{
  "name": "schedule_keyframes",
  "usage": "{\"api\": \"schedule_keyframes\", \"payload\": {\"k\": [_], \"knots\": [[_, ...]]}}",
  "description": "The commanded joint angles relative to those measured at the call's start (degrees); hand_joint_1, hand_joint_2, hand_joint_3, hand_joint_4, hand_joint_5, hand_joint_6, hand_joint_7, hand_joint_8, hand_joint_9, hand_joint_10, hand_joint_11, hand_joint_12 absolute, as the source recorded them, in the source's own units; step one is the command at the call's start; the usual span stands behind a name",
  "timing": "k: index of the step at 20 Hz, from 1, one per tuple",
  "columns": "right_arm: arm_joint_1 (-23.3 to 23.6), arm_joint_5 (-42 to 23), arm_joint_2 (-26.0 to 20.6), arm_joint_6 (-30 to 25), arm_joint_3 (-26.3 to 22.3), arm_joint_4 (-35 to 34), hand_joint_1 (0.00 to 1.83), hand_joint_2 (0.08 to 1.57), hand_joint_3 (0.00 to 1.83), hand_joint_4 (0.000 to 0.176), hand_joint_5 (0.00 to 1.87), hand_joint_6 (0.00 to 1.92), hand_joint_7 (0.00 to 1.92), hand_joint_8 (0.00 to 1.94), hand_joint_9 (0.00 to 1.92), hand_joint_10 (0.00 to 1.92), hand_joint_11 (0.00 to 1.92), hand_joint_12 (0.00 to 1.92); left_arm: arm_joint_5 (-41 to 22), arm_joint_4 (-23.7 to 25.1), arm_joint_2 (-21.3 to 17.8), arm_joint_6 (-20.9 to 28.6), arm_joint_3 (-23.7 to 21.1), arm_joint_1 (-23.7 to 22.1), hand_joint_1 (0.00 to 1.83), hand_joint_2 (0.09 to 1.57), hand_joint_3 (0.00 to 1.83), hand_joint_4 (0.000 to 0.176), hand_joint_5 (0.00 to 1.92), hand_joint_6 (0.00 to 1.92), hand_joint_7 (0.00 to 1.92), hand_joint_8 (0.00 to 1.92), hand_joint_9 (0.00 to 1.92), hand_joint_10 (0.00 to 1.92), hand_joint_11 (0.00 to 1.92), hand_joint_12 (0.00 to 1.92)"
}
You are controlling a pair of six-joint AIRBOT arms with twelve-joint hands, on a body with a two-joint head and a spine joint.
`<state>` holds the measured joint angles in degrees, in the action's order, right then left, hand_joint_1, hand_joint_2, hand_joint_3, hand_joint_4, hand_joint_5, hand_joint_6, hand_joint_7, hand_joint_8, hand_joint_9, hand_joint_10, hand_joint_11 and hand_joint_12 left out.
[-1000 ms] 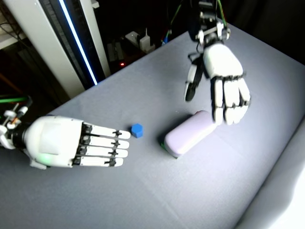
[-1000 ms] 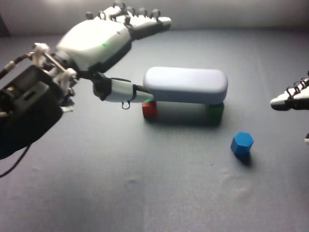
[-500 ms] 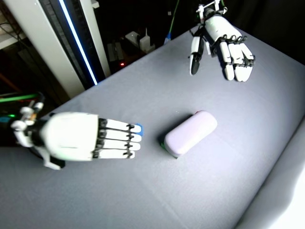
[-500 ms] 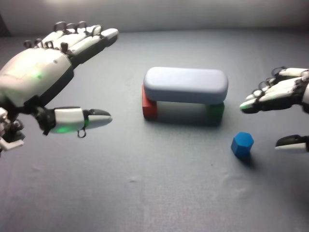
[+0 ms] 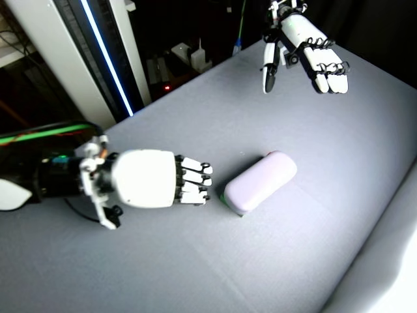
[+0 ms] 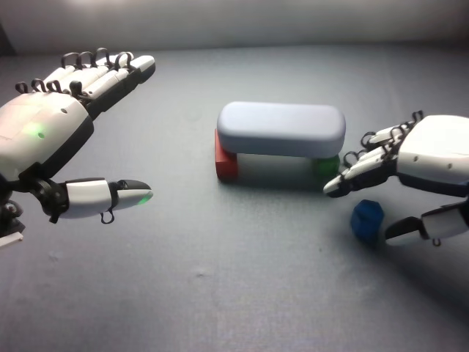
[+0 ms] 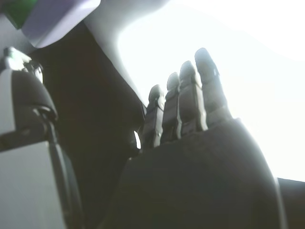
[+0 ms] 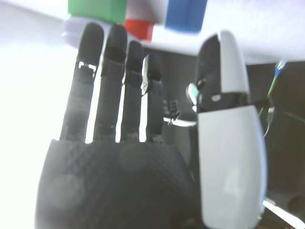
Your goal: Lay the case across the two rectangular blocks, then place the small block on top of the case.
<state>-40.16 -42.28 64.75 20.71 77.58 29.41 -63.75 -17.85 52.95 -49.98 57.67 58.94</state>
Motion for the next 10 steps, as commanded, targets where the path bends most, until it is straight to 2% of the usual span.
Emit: {"api": "schedule_keyframes", "payload": {"k": [1, 3, 4, 6, 7, 8, 9, 10], "knots": [[1.0, -3.77, 0.21, -0.48, 0.58, -1.44, 1.16, 0.98, 0.0, 0.0, 0.64, 0.0, 0.67, 0.0, 0.8, 0.01, 0.41, 1.02, -7.54, 0.12, -0.43, 0.09, -0.04, -0.05, 0.96, 0.94, 0.0, 0.046, 0.12, 0.0, 0.08, 0.0, 0.1, 0.0, 0.0, 0.49], [1.56, -2.19, 1.22, -0.68, 1.27, -0.14, 1.17, 0.98, 0.0, 0.0, 0.64, 0.0, 0.66, 0.0, 0.77, 0.0, 0.38, 0.99, -7.79, -0.29, -0.46, 0.12, -0.12, 0.33, 0.97, 0.94, 0.0, 0.045, 0.13, 0.0, 0.11, 0.0, 0.13, 0.01, 0.0, 0.54], [1.59, -1.84, 1.55, -0.68, 1.45, 0.02, 1.19, 0.98, 0.0, 0.0, 0.66, 0.01, 0.67, 0.0, 0.77, 0.0, 0.38, 0.97, -7.92, -0.51, -0.4, 0.12, -0.12, 0.36, 0.97, 0.94, 0.0, 0.063, 0.13, 0.0, 0.11, 0.0, 0.14, 0.01, 0.0, 0.54], [1.59, -1.36, 2.14, -0.69, 1.74, 0.33, 1.17, 0.99, 0.0, 0.0, 0.69, 0.01, 0.7, 0.01, 0.83, 0.02, 0.43, 1.03, -8.09, -0.72, -0.31, 0.12, -0.1, 0.36, 0.99, 0.95, 0.0, 0.063, 0.13, 0.0, 0.12, 0.0, 0.15, 0.01, 0.0, 0.55], [1.59, -1.09, 2.38, -0.69, 1.84, 0.56, 1.2, 1.0, 0.0, 0.0, 0.74, 0.01, 0.74, 0.02, 0.88, 0.04, 0.47, 1.12, -8.1, -0.74, -0.29, 0.12, -0.1, 0.36, 1.0, 0.95, 0.0, 0.059, 0.13, 0.0, 0.14, 0.0, 0.17, 0.01, 0.0, 0.62], [1.59, -0.87, 2.58, -0.69, 1.93, 0.73, 1.22, 0.99, 0.0, 0.0, 0.81, 0.02, 0.8, 0.04, 0.95, 0.09, 0.53, 1.21, -8.07, -0.74, -0.29, 0.12, -0.1, 0.39, 1.0, 0.95, 0.0, 0.065, 0.13, 0.0, 0.14, 0.0, 0.18, 0.01, 0.0, 0.67], [1.59, -0.69, 2.62, -0.69, 1.94, 0.83, 1.21, 1.0, 0.0, 0.0, 0.84, 0.0, 0.81, 0.07, 0.86, 0.4, 0.56, 1.28, -8.06, -0.74, -0.26, 0.13, -0.11, 0.4, 1.0, 0.95, 0.0, 0.06, 0.13, 0.0, 0.15, 0.0, 0.18, 0.01, 0.0, 0.69], [1.59, -0.61, 2.65, -0.72, 1.93, 0.89, 1.2, 1.01, 0.0, 0.0, 0.9, 0.01, 0.81, 0.17, 0.73, 0.88, 0.58, 1.36, -8.07, -0.75, -0.22, 0.16, -0.11, 0.45, 0.99, 0.95, 0.0, 0.064, 0.13, 0.0, 0.15, 0.0, 0.18, 0.0, 0.0, 0.67]]}}
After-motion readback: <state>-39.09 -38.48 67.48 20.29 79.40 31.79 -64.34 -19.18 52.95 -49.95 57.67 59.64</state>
